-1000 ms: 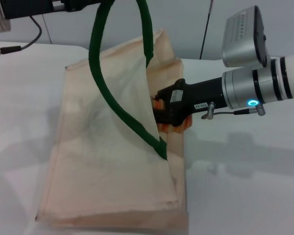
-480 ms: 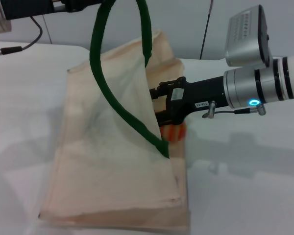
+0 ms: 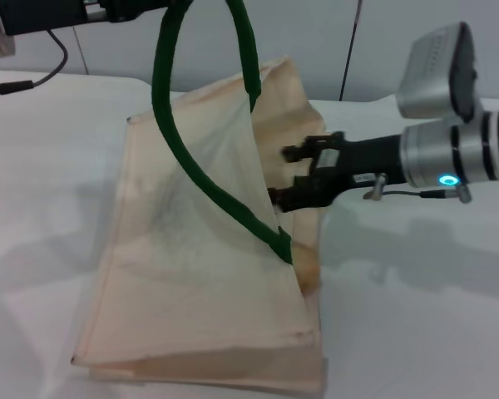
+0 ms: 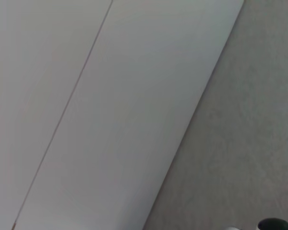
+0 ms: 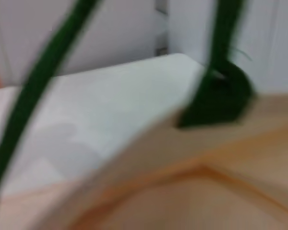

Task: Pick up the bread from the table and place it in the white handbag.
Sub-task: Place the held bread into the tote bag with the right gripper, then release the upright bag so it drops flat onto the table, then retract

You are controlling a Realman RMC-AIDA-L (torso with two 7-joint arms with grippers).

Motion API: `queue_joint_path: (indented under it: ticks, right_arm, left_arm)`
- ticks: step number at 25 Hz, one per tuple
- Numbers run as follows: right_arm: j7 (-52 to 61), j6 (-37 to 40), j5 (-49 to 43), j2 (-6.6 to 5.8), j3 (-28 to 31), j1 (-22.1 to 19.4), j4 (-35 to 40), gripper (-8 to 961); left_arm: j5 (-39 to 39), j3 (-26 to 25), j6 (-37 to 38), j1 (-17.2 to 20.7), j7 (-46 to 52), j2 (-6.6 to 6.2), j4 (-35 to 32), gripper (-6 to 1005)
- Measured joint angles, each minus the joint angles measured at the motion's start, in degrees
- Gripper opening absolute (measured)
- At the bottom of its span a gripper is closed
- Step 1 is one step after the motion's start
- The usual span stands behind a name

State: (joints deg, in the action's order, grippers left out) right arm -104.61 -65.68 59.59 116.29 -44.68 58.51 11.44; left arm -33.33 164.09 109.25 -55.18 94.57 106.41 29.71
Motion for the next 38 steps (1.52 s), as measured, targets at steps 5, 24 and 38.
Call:
queue_joint_path:
  ticks: [5,24,38]
  right_arm:
    - [0.2,0.1,0.0,-0.39,4.2,-5.7,4.0,893]
    - [-0.3,-0.6,5.9,-1.11,22.2,-18.6,11.8,893]
    - [-2.3,-0.5,6.1,-0.76,24.5,-18.9,11.8,893]
  left_arm:
    - [-0.1,0.0,-0.6,0.7,0.0,-0.15,0.0,142]
    - [-1.0,-0.1,-2.8,1.7,0.5,0.09,0.1,158]
    - [-2.7,-0.3,-8.4,1.9,0.6,1.83,0.0,395]
